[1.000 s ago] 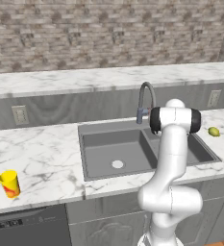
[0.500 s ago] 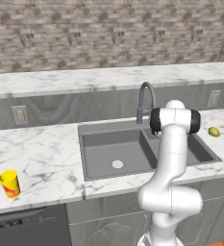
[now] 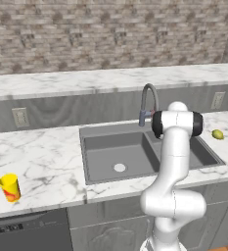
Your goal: Remove the lemon and avocado from the sink. Then move the bowl and cup from the counter to the sink for washing.
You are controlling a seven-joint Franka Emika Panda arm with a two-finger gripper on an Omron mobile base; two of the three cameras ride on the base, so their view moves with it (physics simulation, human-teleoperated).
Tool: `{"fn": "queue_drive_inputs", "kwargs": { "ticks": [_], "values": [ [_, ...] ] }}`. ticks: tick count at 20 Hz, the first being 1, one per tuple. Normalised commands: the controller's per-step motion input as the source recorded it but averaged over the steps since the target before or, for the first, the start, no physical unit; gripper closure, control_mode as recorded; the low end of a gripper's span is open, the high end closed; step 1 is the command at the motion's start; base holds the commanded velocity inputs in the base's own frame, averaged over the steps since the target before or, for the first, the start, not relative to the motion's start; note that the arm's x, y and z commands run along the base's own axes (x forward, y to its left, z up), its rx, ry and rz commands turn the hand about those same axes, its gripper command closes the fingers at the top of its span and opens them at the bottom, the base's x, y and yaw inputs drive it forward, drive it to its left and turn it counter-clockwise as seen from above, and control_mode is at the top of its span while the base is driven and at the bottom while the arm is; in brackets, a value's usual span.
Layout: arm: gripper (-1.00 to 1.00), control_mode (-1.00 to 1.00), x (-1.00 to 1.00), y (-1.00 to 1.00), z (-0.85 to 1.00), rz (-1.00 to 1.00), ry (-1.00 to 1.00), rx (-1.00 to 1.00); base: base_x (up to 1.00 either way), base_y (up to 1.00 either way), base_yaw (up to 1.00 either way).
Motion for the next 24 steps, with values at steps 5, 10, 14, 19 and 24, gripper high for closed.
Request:
{"fn": "queue_drive_inputs", "kwargs": {
  "ticks": [5, 10, 14, 19, 24],
  "values": [
    [1.00, -1.00, -0.08, -0.08, -0.04, 0.00, 0.01, 0.00, 0.00, 0.00, 0.00],
    [1.00, -1.00, -0.12, -0.05, 0.01, 0.00, 0.00, 0.00, 0.00, 0.00, 0.00],
    [1.00, -1.00, -0.16, -0.07, 0.09, 0.00, 0.00, 0.03, 0.00, 0.00, 0.00],
    [1.00, -1.00, -0.11, -0.05, 0.21, 0.00, 0.00, 0.04, 0.00, 0.00, 0.00],
    [1.00, -1.00, -0.10, -0.05, 0.31, 0.00, 0.00, 0.05, 0.00, 0.00, 0.00]
  ]
}}
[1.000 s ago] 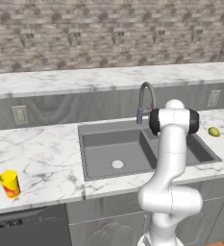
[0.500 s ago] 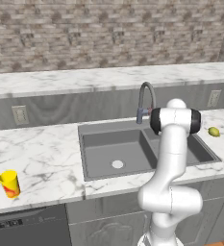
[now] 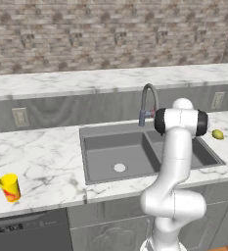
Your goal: Remove the lemon and avocado from the sink. Then move the bowl and cup from the counter to the sink for washing.
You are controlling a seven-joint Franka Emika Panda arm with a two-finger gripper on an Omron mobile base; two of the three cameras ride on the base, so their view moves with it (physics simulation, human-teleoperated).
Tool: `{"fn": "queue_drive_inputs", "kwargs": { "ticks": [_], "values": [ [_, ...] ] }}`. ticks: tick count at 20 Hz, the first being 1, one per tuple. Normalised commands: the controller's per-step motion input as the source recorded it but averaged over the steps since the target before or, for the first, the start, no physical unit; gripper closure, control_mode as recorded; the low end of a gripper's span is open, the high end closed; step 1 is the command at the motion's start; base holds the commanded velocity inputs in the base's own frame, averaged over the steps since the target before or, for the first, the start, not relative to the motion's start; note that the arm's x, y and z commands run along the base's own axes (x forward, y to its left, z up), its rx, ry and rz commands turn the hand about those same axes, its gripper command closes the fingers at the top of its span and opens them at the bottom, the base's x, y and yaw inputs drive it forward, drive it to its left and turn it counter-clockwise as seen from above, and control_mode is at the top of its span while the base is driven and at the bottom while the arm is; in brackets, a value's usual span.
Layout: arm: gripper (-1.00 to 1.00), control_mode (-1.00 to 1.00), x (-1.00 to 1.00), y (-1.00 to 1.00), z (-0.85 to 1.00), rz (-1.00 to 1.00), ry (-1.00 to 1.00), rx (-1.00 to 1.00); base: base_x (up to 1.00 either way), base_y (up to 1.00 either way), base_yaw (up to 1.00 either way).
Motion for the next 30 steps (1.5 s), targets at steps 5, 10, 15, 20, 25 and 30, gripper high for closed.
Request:
{"fn": "queue_drive_inputs", "kwargs": {
  "ticks": [5, 10, 15, 20, 25, 30],
  "values": [
    [1.00, -1.00, -0.12, -0.04, 0.36, 0.00, 0.00, 0.03, 0.00, 0.00, 0.00],
    [1.00, -1.00, -0.14, -0.10, 0.36, 0.00, 0.00, 0.02, 0.00, 0.00, 0.00],
    [1.00, -1.00, -0.12, -0.08, 0.37, -0.01, 0.00, 0.03, 0.00, 0.00, 0.00],
    [1.00, -1.00, -0.13, -0.12, 0.35, -0.05, 0.00, 0.01, 0.00, 0.00, 0.00],
    [1.00, -1.00, -0.17, -0.19, 0.33, -0.07, 0.00, 0.00, 0.00, 0.00, 0.00],
    [1.00, -1.00, -0.21, -0.24, 0.26, -0.10, 0.00, 0.00, 0.00, 0.00, 0.00]
  ]
}}
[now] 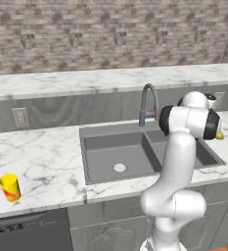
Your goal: Remove the lemon and avocado from the sink. Then move the bowl and cup from the counter to the sink for washing.
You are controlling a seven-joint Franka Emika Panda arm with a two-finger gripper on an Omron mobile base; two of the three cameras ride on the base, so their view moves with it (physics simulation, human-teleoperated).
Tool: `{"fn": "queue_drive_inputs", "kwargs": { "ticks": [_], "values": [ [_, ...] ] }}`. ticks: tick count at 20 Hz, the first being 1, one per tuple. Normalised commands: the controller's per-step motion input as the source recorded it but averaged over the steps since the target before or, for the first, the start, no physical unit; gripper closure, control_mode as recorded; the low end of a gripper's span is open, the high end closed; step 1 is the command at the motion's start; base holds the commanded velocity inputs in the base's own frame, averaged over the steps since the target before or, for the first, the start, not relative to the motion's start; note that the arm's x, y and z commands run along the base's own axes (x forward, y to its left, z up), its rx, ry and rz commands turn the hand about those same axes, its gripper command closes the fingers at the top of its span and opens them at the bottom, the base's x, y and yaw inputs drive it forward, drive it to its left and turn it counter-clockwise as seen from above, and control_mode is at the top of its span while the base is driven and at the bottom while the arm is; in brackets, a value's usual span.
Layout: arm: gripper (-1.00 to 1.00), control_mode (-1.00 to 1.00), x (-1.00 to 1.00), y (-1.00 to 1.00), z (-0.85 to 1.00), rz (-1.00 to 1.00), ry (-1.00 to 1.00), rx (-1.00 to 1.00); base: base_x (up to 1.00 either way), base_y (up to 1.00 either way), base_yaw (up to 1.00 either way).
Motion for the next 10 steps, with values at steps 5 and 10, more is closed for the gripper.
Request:
{"fn": "queue_drive_inputs", "kwargs": {
  "ticks": [5, 10],
  "values": [
    [1.00, -1.00, -0.23, -0.27, 0.17, -0.09, 0.00, 0.00, 0.00, 0.00, 0.00],
    [1.00, -1.00, -0.25, -0.26, 0.10, -0.05, 0.00, 0.00, 0.00, 0.00, 0.00]
  ]
}}
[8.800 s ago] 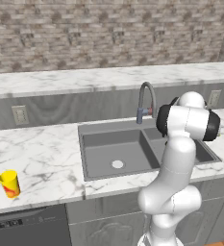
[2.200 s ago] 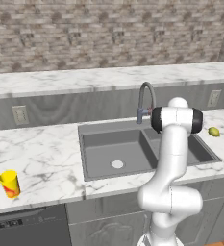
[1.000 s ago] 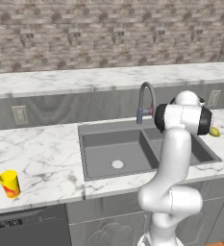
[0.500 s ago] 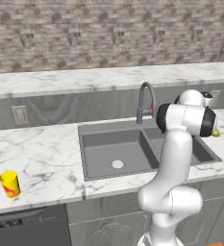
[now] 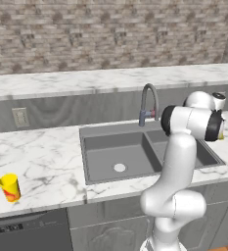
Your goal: Remove the lemon and avocado from the sink. Then move the bowl and cup from the counter to the sink for washing.
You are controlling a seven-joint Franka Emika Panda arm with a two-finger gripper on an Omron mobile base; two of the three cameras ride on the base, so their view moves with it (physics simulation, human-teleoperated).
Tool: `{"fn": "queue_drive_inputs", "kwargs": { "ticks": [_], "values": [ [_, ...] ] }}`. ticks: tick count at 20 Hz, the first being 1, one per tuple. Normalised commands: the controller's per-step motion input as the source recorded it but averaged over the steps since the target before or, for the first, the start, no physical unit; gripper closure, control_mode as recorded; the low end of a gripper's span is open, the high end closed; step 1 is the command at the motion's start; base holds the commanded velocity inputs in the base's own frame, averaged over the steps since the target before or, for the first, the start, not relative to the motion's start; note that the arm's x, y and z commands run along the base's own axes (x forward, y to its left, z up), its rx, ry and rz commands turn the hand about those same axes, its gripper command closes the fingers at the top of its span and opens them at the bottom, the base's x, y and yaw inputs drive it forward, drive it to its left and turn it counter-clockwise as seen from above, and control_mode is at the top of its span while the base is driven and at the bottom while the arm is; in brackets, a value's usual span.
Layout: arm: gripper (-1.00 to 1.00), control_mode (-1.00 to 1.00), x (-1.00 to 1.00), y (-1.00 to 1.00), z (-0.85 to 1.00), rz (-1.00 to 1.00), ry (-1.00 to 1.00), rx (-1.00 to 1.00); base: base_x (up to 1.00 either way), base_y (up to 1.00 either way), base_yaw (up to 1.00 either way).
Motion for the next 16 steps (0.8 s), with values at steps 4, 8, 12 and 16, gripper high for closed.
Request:
{"fn": "queue_drive_inputs", "kwargs": {
  "ticks": [4, 8, 12, 16],
  "values": [
    [1.00, -1.00, -0.25, -0.25, 0.06, -0.06, 0.00, 0.00, 0.00, 0.00, 0.00],
    [1.00, -1.00, -0.26, -0.25, 0.01, -0.03, 0.00, 0.00, 0.00, 0.00, 0.00],
    [1.00, -1.00, -0.24, -0.25, 0.00, -0.01, -0.02, 0.00, 0.00, 0.00, 0.00],
    [1.00, -1.00, -0.16, -0.24, 0.00, -0.01, -0.01, 0.00, 0.00, 0.00, 0.00]
  ]
}}
